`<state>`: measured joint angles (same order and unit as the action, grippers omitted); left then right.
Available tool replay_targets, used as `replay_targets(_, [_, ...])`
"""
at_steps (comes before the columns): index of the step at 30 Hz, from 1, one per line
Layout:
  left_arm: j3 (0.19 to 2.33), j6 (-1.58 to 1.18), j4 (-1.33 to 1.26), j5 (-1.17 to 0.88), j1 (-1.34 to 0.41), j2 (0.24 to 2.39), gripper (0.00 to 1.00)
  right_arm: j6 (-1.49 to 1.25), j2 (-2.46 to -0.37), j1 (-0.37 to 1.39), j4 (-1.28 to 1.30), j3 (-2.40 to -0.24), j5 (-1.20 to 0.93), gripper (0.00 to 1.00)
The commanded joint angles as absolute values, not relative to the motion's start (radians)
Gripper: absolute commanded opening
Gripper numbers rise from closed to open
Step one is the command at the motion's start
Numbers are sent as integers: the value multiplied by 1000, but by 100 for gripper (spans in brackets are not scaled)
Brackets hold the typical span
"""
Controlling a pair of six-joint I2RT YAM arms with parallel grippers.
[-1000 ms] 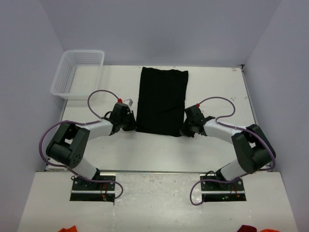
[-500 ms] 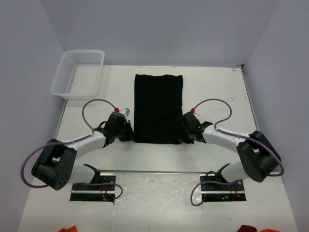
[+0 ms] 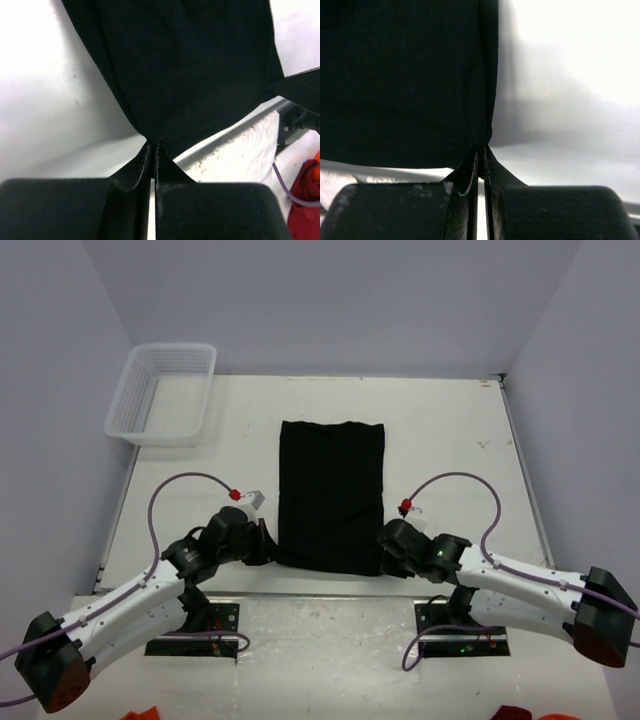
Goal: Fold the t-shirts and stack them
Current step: Grab one side of the 2/3 rectangular tshirt with both arms, then fold the long partially folded tshirt into a neat square
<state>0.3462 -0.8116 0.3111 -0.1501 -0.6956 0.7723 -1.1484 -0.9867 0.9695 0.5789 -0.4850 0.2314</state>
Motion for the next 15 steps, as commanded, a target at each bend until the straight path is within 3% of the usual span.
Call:
replay_targets(1, [344, -874, 449, -84, -733, 686, 0, -1259, -924, 1043, 725, -459, 325, 0])
replay_targets(8, [359, -896, 537, -80, -742, 571, 0, -1391, -905, 1228, 845, -509, 391, 0])
replay_targets(15, [425, -893, 604, -62, -744, 508, 0, -1440, -959, 1295, 981, -641, 489, 0])
